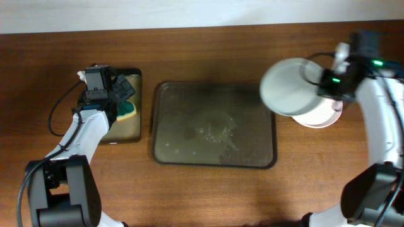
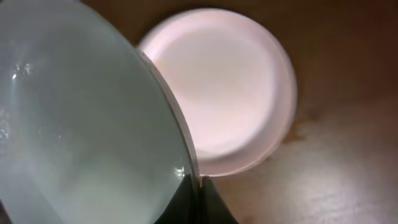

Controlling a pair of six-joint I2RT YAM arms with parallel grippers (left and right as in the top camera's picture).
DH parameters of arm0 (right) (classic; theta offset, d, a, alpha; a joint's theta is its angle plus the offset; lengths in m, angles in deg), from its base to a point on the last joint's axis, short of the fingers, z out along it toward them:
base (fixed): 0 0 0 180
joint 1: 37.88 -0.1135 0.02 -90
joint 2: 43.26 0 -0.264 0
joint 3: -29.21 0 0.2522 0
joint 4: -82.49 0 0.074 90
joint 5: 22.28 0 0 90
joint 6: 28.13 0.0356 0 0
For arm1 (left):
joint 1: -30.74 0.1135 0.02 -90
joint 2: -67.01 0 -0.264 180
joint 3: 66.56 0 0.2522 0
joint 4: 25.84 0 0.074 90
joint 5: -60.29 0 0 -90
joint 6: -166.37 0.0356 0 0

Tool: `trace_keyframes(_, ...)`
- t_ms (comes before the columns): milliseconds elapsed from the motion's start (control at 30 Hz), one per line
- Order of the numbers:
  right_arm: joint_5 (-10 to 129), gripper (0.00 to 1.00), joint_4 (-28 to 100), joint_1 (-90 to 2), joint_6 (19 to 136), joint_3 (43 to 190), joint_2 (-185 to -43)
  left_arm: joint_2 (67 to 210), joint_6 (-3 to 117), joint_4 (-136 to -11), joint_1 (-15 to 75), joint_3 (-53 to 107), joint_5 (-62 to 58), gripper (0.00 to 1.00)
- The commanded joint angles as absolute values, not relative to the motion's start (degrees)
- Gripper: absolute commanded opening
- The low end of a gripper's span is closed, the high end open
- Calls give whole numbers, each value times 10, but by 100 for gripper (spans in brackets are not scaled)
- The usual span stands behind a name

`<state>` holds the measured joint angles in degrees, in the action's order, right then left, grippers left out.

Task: Clean dirty plates on tray and stack at the side
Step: 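Lift the pale green plate right and stack it on the plates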

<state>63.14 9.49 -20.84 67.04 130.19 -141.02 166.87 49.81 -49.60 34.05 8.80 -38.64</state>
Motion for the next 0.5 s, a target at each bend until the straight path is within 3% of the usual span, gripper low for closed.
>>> trace_keyframes(0,576,4,130,-130,682,1239,-1404,1657,504,-495,343,90,-385,99)
trace_keyframes(133,576,4,211,-78,682,1169,-1404,1657,504,-495,343,90,-385,99)
trace_keyframes(333,576,5,294,-76,684,1123,-1405,1657,504,-495,343,90,-385,99)
trace_keyframes(467,576,17,309,-76,684,1123,-1410,1657,504,-495,343,90,-385,99)
